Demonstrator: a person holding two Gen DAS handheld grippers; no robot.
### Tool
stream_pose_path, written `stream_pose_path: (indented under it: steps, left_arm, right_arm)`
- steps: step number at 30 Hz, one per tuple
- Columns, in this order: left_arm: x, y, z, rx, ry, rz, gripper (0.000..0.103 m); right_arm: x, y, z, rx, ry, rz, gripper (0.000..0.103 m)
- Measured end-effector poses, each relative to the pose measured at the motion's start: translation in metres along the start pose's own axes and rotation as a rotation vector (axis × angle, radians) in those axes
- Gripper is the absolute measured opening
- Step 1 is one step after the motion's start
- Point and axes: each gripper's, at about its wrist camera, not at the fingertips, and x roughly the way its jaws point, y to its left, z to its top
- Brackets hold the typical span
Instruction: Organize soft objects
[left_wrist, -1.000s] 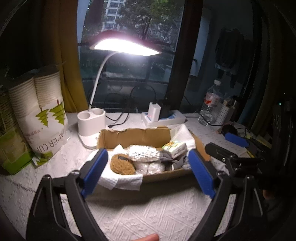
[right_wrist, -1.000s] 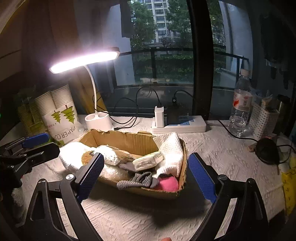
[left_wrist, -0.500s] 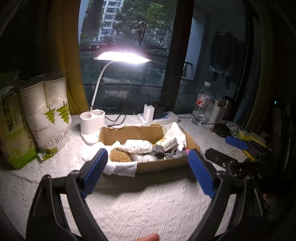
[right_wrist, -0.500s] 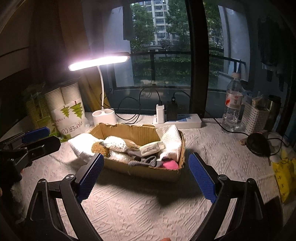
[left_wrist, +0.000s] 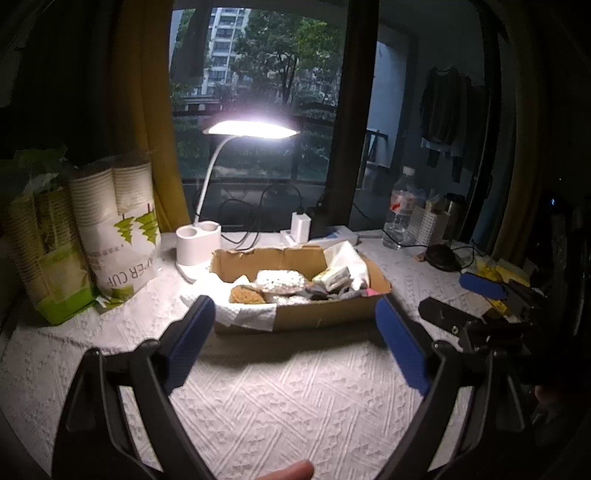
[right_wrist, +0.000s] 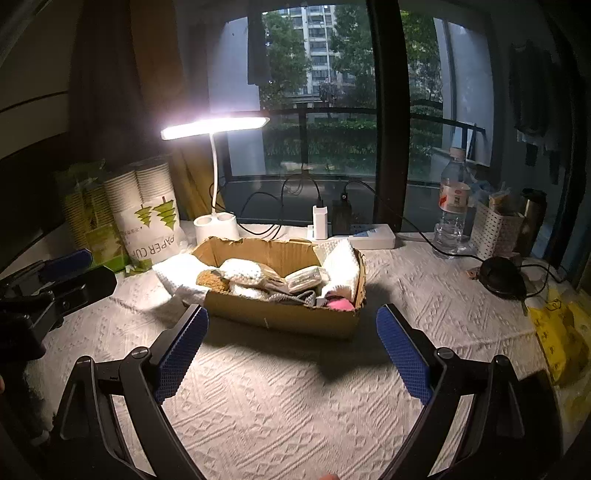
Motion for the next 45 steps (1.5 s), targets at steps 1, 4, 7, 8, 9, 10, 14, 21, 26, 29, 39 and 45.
stream_pose_path:
  steps: [1,4,7,8,9,10,14,21,26,29,39,45]
  left_arm:
    - [-0.003,-0.002,-0.001,0.003,-0.003,0.003,0.091]
    - [-0.011,-0.008,-0.003,0.010,-0.010,0.007,0.099]
    - [-0.021,-0.015,-0.004,0.016,-0.024,0.008,0.099]
    - [-0.024,-0.016,-0.004,0.018,-0.025,0.009,0.099]
    - [-0.026,-0.018,-0.004,0.020,-0.026,0.011,0.099]
    - [-0.029,-0.020,-0.003,0.023,-0.028,0.021,0.099]
    - [-0.039,-0.023,0.005,0.028,-0.049,0.046,0.099]
    - [-0.056,-0.026,0.021,0.038,-0.102,0.070,0.099]
    - [-0.066,-0.029,0.031,0.052,-0.128,0.070,0.099]
    - [-0.068,-0.030,0.037,0.051,-0.137,0.081,0.099]
    - [-0.078,-0.028,0.051,0.052,-0.184,0.096,0.099]
    - [-0.080,-0.027,0.054,0.050,-0.201,0.098,0.099]
  right_arm:
    - [-0.003,0.001,-0.001,-0.001,-0.002,-0.001,0.095]
    - [-0.014,0.002,-0.005,-0.001,-0.011,-0.006,0.095]
    - [-0.025,0.003,-0.005,-0.001,-0.027,-0.010,0.095]
    - [-0.030,0.004,-0.004,0.000,-0.037,-0.014,0.095]
    - [-0.034,0.004,-0.003,0.001,-0.044,-0.017,0.095]
    - [-0.040,0.005,0.000,-0.003,-0.056,-0.022,0.095]
    - [-0.057,0.006,0.008,-0.019,-0.088,-0.054,0.095]
    - [-0.079,0.005,0.022,-0.020,-0.130,-0.078,0.095]
    - [-0.090,0.005,0.030,-0.019,-0.161,-0.084,0.095]
    - [-0.093,0.005,0.033,-0.022,-0.169,-0.085,0.095]
    - [-0.101,0.001,0.042,-0.007,-0.199,-0.098,0.095]
    - [-0.105,-0.001,0.046,0.000,-0.215,-0.107,0.095]
